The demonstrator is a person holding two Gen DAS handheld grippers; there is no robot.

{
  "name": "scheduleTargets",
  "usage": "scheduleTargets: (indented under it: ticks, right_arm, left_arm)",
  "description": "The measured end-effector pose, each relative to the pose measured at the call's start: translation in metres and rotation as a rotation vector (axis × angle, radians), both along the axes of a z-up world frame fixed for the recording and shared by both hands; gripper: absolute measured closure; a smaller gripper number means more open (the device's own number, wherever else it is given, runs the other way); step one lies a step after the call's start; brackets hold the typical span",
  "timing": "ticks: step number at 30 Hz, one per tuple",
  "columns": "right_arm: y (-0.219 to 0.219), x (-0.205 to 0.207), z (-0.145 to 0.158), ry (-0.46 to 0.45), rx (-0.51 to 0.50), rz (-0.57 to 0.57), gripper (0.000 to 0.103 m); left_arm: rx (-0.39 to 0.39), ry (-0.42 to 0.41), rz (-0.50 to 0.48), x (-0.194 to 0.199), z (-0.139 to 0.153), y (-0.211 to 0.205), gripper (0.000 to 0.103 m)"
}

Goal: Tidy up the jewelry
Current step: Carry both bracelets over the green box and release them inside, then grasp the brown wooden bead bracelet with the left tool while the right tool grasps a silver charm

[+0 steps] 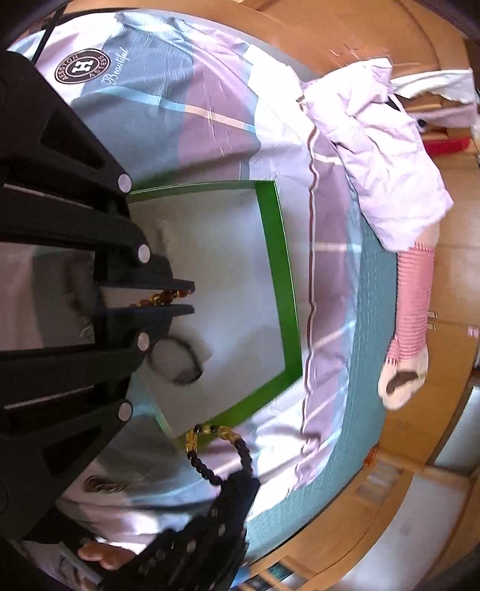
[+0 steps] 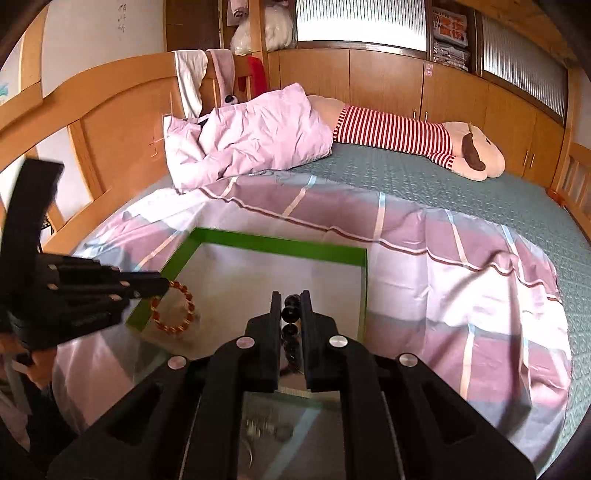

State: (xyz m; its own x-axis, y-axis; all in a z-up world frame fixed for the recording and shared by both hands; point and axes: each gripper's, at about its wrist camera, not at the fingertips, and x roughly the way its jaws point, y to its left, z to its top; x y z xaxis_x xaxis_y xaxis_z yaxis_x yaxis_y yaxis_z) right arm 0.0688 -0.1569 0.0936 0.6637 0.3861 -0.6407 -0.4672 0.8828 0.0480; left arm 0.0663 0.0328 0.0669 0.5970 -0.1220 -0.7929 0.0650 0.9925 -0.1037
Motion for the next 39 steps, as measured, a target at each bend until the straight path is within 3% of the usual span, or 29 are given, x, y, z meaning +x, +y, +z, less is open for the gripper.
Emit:
scheduleTargets:
  ticks: [5, 6, 7, 8, 9, 12, 15, 18, 21, 23, 27, 29, 30, 32, 39]
  right_arm:
    - [0.009, 0.020, -0.022, 0.036, 0.006, -0.014, 0.093]
    - [0.011, 0.022, -0.025, 0.038, -0.005, -0.016, 0.086]
    - [0.010, 0.021, -0.028, 0.035, -0.024, -0.031, 0.072]
    - [0.008, 0.020, -0.029, 0.039, -0.032, -0.040, 0.066]
    - [0.003, 0.016, -0.028, 0.046, -0.017, -0.039, 0.064]
    - [-0.011, 0.002, -0.024, 0.090, 0.031, -0.006, 0.064]
    - [-0.019, -0.015, -0.035, 0.160, 0.018, 0.049, 0.064]
    - [-0.010, -0.025, -0.075, 0.280, -0.030, 0.104, 0.064]
    - [0.008, -0.029, -0.107, 0.348, -0.098, 0.128, 0.064]
    - [0.016, -0.030, -0.122, 0.365, -0.125, 0.131, 0.064]
    - [0.029, -0.034, -0.130, 0.346, -0.152, 0.148, 0.064]
    - [0.035, -0.037, -0.131, 0.329, -0.164, 0.153, 0.068]
    - [0.036, -0.037, -0.132, 0.324, -0.166, 0.149, 0.083]
    - [0.037, -0.038, -0.132, 0.334, -0.166, 0.152, 0.101]
    - [0.035, -0.043, -0.122, 0.309, -0.156, 0.173, 0.103]
  left_arm:
    - [-0.003, 0.030, 0.020, 0.020, -0.020, 0.004, 0.095]
    - [-0.003, 0.027, 0.009, 0.021, -0.021, 0.002, 0.087]
    - [-0.001, 0.025, 0.006, 0.020, -0.022, 0.001, 0.077]
    - [0.002, 0.026, 0.013, 0.019, -0.023, 0.001, 0.061]
    - [0.001, 0.025, 0.018, 0.017, -0.023, 0.001, 0.059]
    - [-0.030, 0.046, -0.023, 0.001, -0.022, -0.001, 0.060]
    - [-0.034, 0.078, -0.071, -0.021, -0.028, -0.004, 0.061]
    - [-0.030, 0.130, -0.074, -0.035, -0.047, -0.002, 0.064]
    - [-0.031, 0.103, -0.066, -0.047, -0.048, -0.001, 0.061]
    - [-0.055, 0.136, -0.063, -0.051, -0.057, 0.000, 0.060]
    - [-0.007, 0.168, -0.029, -0.057, -0.075, -0.002, 0.060]
    - [0.028, 0.179, -0.014, -0.054, -0.082, -0.005, 0.060]
    - [0.048, 0.185, -0.006, -0.052, -0.087, -0.006, 0.060]
    - [0.068, 0.198, 0.010, -0.048, -0.094, -0.006, 0.059]
    - [0.054, 0.226, 0.064, -0.043, -0.103, 0.003, 0.053]
